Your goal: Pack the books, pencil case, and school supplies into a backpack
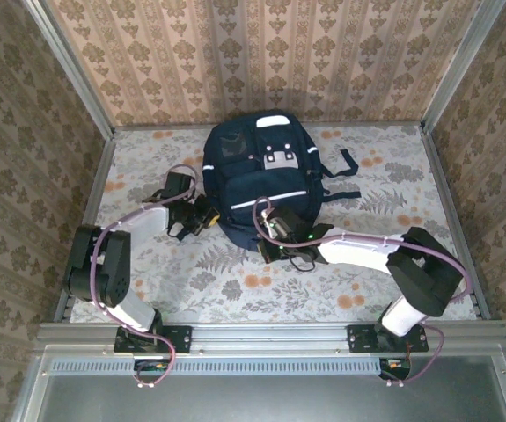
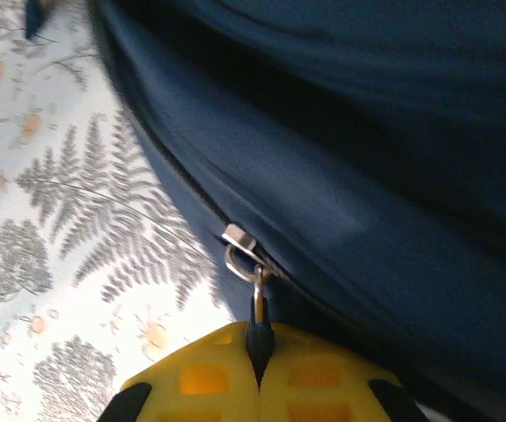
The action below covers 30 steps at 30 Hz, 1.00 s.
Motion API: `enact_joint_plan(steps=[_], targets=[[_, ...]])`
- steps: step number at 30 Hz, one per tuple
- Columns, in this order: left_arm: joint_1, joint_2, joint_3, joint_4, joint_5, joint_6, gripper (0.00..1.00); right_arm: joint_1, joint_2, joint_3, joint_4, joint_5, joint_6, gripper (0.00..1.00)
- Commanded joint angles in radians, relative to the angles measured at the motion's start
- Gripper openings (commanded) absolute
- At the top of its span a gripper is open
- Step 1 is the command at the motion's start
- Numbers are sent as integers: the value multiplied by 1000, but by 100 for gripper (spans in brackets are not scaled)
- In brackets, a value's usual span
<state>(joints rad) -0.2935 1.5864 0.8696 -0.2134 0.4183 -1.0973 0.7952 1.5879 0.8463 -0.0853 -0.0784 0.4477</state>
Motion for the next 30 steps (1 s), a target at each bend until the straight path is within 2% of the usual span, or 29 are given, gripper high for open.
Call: enact_joint_plan(steps=[1, 6, 10, 11, 13, 14, 16, 19, 23, 30], targets=[[42, -44, 29, -36, -97, 33, 0, -65, -44, -60, -190, 94, 31, 0], [51, -46, 40, -58, -102, 42, 0, -131, -97, -80, -253, 194, 66, 0], [64, -54, 63, -91, -110, 58, 0, -142, -144, -96, -247, 247, 73, 0], [67, -58, 71, -97, -110, 62, 0, -142, -158, -104, -219, 219, 64, 0], [72, -55, 103, -120, -107, 80, 0, -138, -180, -132, -109, 82, 46, 0], [74, -50, 124, -137, -98, 94, 7, -133, -178, -137, -56, 23, 49, 0], [75, -42, 186, -204, -78, 136, 29, -109, -145, -114, 25, -85, 64, 0], [83, -75, 228, -298, -64, 160, 46, -65, -79, -58, 144, -159, 102, 0], [88, -159, 182, -338, -14, 98, 53, -27, 46, 24, 312, -231, 190, 0], [18, -223, 86, -335, 28, -35, 57, 45, 232, 258, 252, -251, 159, 0]])
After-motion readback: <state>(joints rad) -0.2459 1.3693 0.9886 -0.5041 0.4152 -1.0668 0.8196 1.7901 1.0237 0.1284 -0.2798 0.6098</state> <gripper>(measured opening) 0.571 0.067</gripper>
